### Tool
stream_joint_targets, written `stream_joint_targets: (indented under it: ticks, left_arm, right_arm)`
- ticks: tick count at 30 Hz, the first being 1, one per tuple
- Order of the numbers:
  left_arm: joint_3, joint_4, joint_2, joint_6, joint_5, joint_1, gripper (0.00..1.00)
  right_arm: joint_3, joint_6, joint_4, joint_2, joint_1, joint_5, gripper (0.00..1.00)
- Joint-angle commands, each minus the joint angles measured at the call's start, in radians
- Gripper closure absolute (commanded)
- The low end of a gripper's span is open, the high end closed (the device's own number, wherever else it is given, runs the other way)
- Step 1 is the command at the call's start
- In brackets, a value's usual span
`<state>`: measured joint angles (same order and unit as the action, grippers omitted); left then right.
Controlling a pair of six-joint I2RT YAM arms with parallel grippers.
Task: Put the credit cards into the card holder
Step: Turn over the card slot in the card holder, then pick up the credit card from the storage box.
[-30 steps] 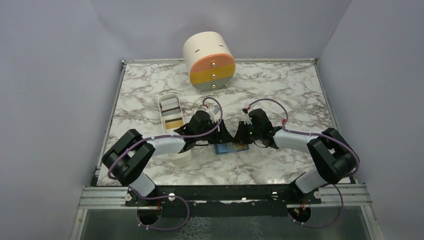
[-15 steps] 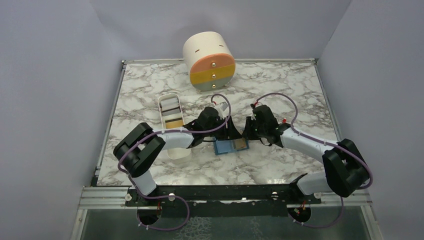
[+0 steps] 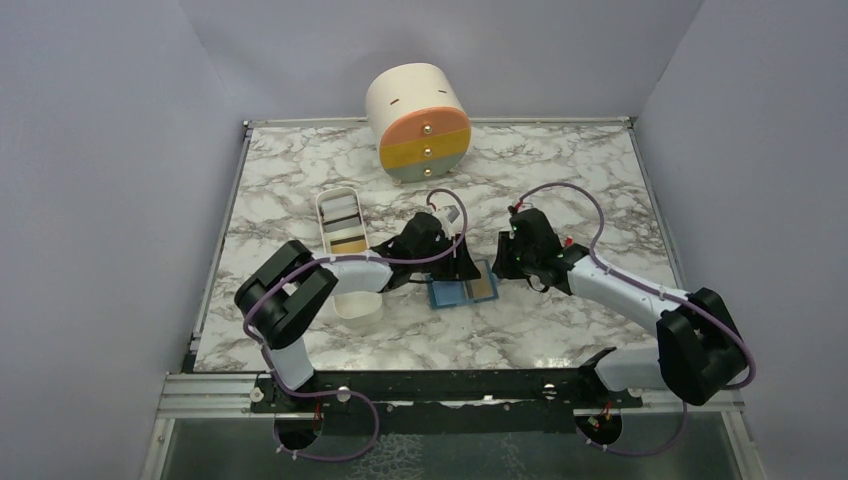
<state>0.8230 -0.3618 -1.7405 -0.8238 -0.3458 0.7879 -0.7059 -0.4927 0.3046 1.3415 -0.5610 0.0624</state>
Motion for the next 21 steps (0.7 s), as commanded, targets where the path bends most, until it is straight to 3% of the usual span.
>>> stream_joint_targets:
  ticks: [1,12,21]
  left_arm:
    - [0.101,0.186,0.098,0.173,0.099,-0.013,0.47]
    - [0.316,0.678,0.236,0.602,0.269,-0.108,0.45]
    - [0.353,0.8,0.356,0.976,0.259,-0.296,0.42]
  right_arm:
    - [-0.023,0.015,0.007,-0.067,0.006,-0.026,0.71]
    - [0.022,-0.012,-0.052,-0.133,0.004,-0.197,0.68]
    - [0.055,-0.037,-0.079,-0.167,0.003,-0.264,0.68]
